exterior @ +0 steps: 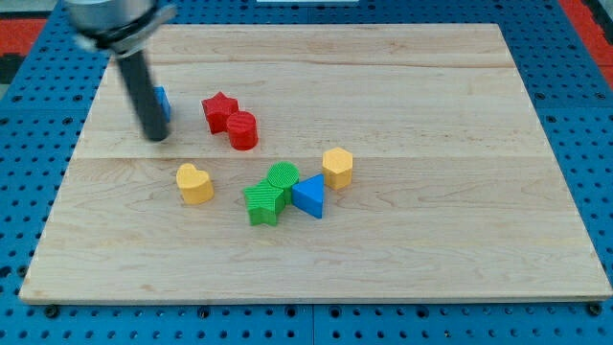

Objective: Push blue blocks into the red blocks

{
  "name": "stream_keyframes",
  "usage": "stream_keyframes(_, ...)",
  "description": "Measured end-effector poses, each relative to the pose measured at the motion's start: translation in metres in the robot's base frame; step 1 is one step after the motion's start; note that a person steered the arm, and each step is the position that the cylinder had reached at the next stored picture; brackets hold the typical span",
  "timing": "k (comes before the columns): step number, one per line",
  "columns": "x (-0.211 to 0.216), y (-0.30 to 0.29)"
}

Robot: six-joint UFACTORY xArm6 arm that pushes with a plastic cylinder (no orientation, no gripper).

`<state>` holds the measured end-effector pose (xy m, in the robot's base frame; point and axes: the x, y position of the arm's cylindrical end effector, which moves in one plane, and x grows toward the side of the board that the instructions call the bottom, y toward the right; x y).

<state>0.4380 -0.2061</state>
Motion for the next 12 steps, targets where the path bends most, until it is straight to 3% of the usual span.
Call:
stream_keyframes(1, 0.039, 0.090)
stream_keyframes(2, 0.015, 0.140)
stream_keyframes(4, -0.051, 0.106)
stream_keyframes(5, -0.034, 0.086)
stream_keyframes(6, -0.019, 0.015)
stream_keyframes(7, -0.053, -0.028)
stream_keyframes(8, -0.075, 0.013)
stream_keyframes(11, 0.098, 0.043)
stream_keyframes(12, 0.112, 0.137)
